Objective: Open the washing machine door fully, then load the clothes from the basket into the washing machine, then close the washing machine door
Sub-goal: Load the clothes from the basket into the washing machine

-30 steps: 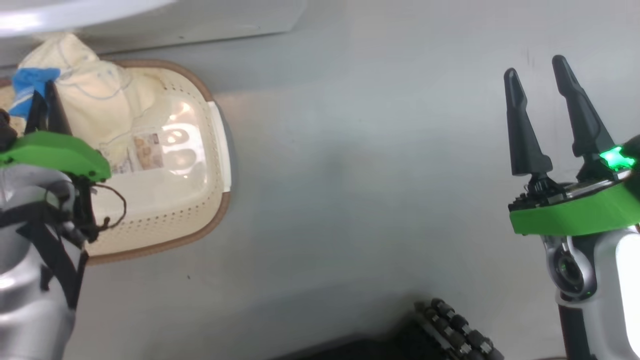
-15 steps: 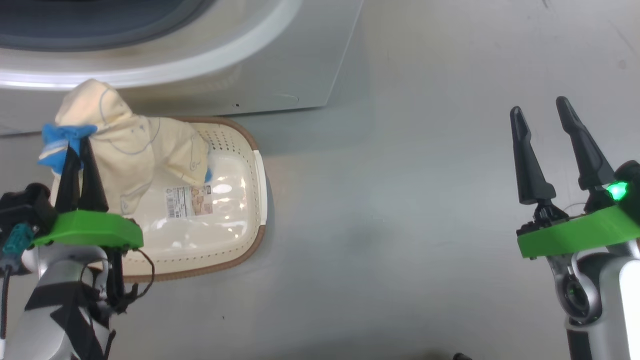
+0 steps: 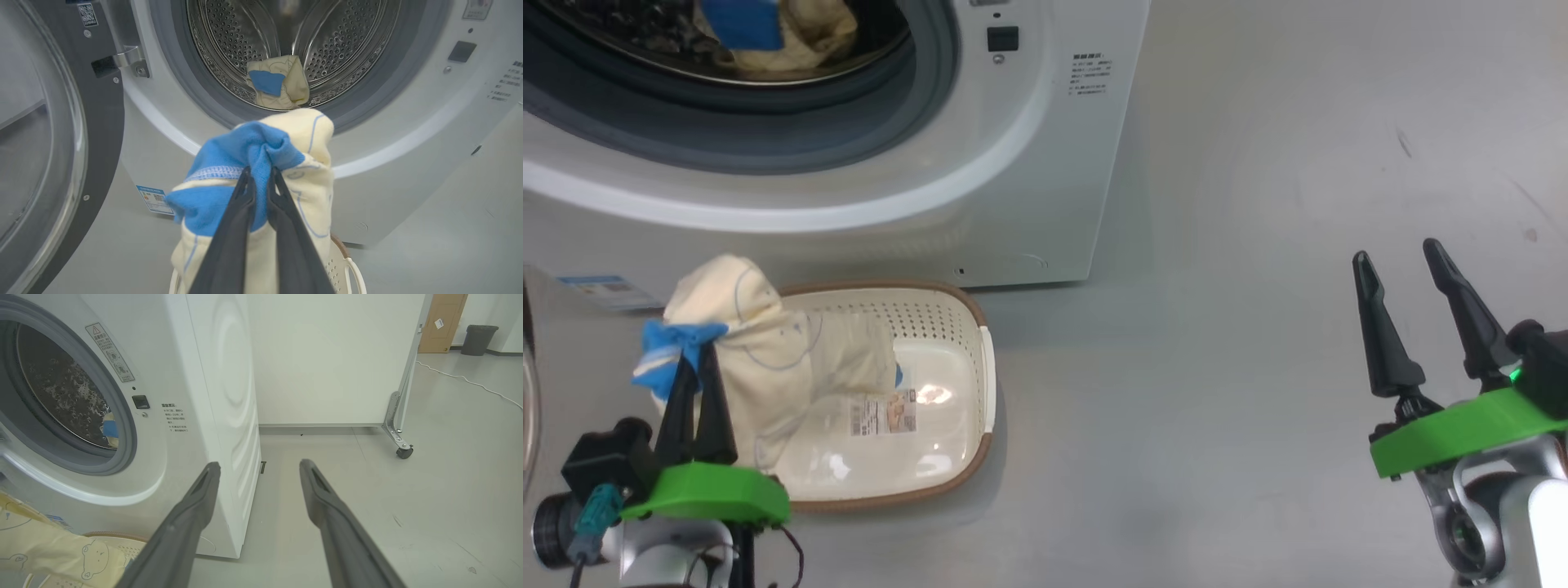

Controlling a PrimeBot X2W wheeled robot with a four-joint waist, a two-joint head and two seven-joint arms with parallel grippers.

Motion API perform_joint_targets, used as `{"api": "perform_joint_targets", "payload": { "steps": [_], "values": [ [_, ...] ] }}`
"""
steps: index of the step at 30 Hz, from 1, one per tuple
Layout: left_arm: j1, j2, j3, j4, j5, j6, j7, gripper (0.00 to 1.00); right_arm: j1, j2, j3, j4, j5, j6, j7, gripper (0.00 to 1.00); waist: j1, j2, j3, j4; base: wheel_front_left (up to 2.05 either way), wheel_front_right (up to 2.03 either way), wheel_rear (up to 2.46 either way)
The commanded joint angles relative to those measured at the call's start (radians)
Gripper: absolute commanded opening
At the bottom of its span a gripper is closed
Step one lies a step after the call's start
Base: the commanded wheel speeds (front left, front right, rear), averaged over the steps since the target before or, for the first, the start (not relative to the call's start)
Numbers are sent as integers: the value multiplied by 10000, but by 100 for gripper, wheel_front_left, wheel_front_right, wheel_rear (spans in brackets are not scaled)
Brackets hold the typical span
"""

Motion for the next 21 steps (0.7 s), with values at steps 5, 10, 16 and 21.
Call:
{"api": "perform_joint_targets", "payload": {
  "steps": [5,10,16,21],
  "values": [
    [516,272,238,-759,63,152,104,0,302,-133,36,-389,-174,-9,175,100,2,-1,-981,374,0,0,0],
    [1002,298,139,-1147,36,227,273,0,629,-133,-55,-543,-226,-9,352,100,2,-1,-1493,574,0,0,0],
    [1353,287,59,-1434,-17,314,416,0,998,-133,-91,-709,-177,-9,477,100,2,-1,-1890,707,0,0,0],
    [1617,299,-2,-1589,-52,365,501,0,1182,-133,-127,-758,-125,-9,527,100,2,-1,-2091,718,0,0,0]
  ]
}}
